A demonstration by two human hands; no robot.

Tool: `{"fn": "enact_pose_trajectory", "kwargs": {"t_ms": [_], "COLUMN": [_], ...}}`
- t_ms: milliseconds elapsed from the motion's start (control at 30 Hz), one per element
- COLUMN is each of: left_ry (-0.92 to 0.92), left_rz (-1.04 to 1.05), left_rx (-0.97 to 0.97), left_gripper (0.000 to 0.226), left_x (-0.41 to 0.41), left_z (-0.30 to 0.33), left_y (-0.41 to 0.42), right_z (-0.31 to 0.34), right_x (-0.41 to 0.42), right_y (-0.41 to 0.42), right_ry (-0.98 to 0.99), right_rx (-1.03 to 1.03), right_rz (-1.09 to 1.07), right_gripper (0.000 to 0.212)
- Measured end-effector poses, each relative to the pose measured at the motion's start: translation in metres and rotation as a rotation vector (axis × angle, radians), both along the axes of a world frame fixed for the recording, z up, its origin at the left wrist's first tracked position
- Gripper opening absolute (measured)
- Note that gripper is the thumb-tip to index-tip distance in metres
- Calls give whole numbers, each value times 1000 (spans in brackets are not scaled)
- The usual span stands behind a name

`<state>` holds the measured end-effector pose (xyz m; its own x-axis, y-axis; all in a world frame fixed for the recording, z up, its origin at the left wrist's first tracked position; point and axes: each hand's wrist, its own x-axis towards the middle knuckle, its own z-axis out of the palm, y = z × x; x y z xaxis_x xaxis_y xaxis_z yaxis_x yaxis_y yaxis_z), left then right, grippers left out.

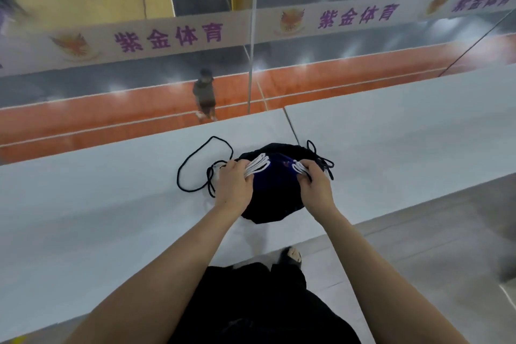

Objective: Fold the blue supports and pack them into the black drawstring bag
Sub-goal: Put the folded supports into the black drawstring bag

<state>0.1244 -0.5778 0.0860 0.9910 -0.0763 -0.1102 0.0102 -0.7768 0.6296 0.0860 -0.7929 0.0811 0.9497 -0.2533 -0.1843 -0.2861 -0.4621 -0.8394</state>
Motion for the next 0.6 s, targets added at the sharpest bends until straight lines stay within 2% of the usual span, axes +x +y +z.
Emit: {"fn": "enact_pose_trajectory", "kwargs": {"t_ms": [333, 600], "left_ry": [105, 162], "left_rz": [280, 440], "left_rx": [88, 126], "left_gripper": [25, 27], "left_x": [2, 2], "left_z": [-22, -29], "left_y": [-26, -31], "right_z": [-11, -23], "right_x": [59, 85], "right_y": [-58, -82], "right_ry": [31, 49], "right_rx": [-2, -79], "right_rz": [494, 694], "right_gripper": [30, 31]}}
